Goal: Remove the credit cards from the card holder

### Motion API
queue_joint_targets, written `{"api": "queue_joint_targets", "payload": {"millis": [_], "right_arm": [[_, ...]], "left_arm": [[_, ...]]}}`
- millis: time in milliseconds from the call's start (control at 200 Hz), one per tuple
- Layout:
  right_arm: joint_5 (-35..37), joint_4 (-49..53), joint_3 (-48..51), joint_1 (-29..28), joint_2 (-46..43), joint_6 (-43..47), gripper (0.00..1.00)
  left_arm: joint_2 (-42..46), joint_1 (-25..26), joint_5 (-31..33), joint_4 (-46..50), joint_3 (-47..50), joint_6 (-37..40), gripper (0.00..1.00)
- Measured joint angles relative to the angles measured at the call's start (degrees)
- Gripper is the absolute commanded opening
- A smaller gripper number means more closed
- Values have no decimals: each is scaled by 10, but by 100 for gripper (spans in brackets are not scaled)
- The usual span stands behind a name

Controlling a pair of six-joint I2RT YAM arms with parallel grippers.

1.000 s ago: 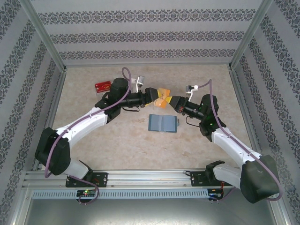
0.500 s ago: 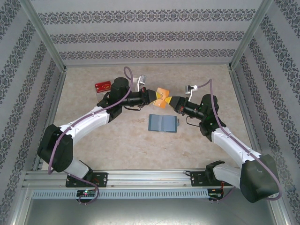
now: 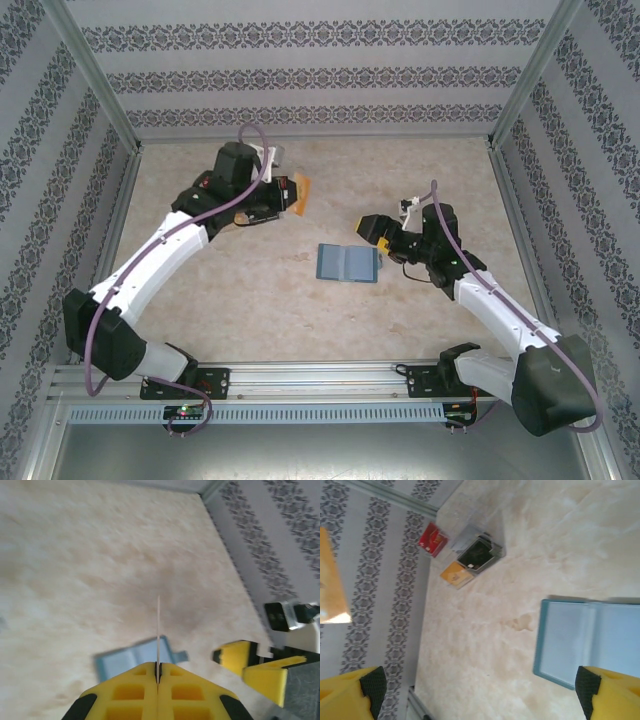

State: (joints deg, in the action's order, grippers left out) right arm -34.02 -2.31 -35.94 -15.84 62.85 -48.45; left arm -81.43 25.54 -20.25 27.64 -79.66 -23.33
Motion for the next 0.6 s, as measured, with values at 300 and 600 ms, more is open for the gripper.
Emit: {"api": "queue_joint_targets", "payload": {"millis": [300, 600], "right_arm": [[21, 66, -12, 30, -10, 64, 98], [21, 100, -26, 45, -10, 95, 98]], "left_arm": [[-12, -55, 88, 127, -42, 280, 0], [-99, -91, 167, 166, -42, 545, 0]]}}
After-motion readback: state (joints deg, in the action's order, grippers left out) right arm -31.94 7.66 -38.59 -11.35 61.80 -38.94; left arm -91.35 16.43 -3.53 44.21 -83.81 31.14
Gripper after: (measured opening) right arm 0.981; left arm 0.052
